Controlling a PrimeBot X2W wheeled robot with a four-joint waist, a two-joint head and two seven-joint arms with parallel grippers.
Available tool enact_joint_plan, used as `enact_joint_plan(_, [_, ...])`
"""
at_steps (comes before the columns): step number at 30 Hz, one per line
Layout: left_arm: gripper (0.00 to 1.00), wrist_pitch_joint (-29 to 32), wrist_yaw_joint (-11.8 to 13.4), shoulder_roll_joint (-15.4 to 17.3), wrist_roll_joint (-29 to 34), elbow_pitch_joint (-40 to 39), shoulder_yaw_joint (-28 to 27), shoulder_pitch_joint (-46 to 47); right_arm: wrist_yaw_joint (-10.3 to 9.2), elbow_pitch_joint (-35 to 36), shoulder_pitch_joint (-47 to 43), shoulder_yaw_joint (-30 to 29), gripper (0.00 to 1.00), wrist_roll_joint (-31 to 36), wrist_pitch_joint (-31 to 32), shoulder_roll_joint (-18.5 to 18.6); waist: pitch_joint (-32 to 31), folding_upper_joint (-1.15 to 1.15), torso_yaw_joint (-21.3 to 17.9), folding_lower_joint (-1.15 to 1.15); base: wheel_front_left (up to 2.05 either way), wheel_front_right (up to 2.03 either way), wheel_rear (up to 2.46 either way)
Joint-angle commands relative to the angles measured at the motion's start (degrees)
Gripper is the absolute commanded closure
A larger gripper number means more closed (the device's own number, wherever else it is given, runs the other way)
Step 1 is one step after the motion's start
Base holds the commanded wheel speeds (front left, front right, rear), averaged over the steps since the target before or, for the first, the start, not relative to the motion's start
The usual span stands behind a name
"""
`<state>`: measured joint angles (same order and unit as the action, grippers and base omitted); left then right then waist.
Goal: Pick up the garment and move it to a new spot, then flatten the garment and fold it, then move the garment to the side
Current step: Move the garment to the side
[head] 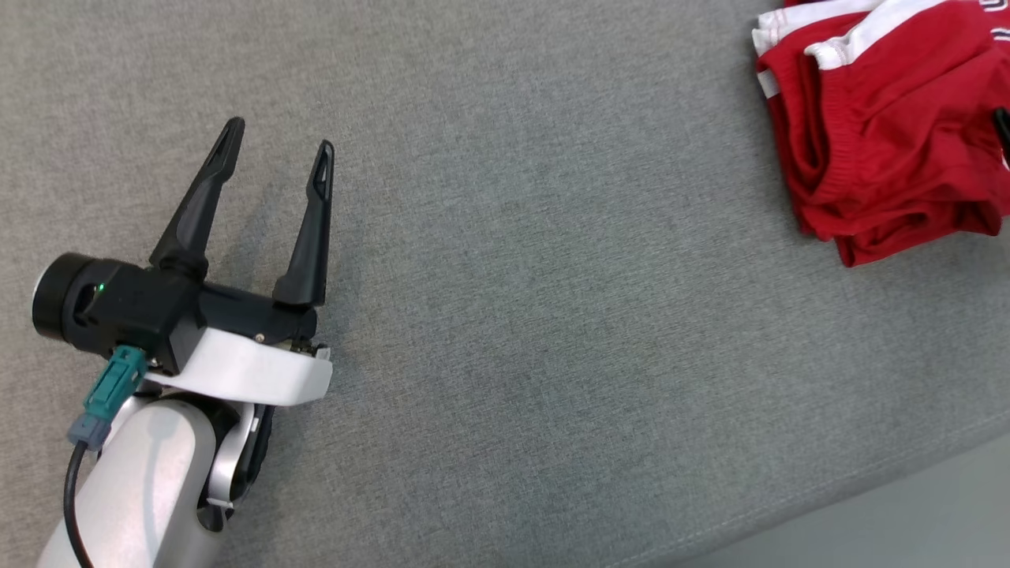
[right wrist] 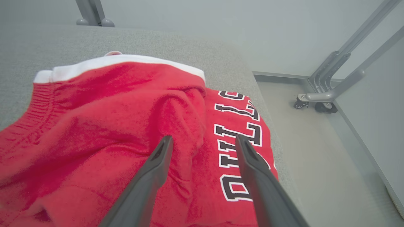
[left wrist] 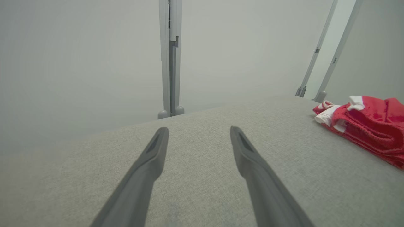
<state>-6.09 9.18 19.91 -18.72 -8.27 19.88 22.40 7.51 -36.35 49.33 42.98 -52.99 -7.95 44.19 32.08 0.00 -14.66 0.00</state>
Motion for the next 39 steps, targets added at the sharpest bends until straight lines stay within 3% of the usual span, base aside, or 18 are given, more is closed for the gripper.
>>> enact_joint_plan(1, [0.0, -0.6, 0.5, 0.0, -0.6, 0.8, -0.3, -1.4, -0.05, -0.3, -2.1, -1.4, 0.0, -0.8, -3.1, -0.2, -2.6, 0.0, -0.3, 0.0, 0.0, 0.0, 0.0])
enact_joint_plan(8, [0.0, -1.7, 2.0, -0.5, -2.0, 2.2, -1.2, -5.4, -0.05, 2.9, -8.1, -7.6, 0.0, 2.5, -6.9, -2.9, -8.6, 0.0, -0.6, 0.0, 0.0, 0.0, 0.0])
enact_joint_plan(12, [0.0, -2.1, 2.9, -0.6, -3.0, 2.2, -1.7, -7.8, -0.05, 8.8, -12.6, -14.1, 0.0, 6.1, -7.2, -6.7, -11.5, 0.0, -0.3, 0.0, 0.0, 0.0, 0.0])
enact_joint_plan(18, [0.0, -2.6, 4.1, -1.0, -3.9, 2.2, -2.2, -10.6, -0.04, 19.2, -22.8, -27.5, 0.0, 16.0, -7.2, -15.4, -14.7, 0.0, 1.8, 0.0, 0.0, 0.0, 0.0])
enact_joint_plan(22, [0.0, -3.0, 4.6, -1.3, -4.5, 2.5, -2.3, -12.2, -0.04, 24.2, -28.2, -33.4, 0.0, 21.6, -7.2, -20.8, -16.5, 0.0, 3.5, 0.0, 0.0, 0.0, 0.0])
enact_joint_plan(39, [0.0, -4.9, 6.8, -2.1, -5.9, 4.1, -3.2, -16.7, -0.04, 35.5, -38.7, -43.3, 0.0, 32.3, -0.3, -30.5, -22.6, 0.0, 11.9, 0.0, 0.0, 0.0, 0.0])
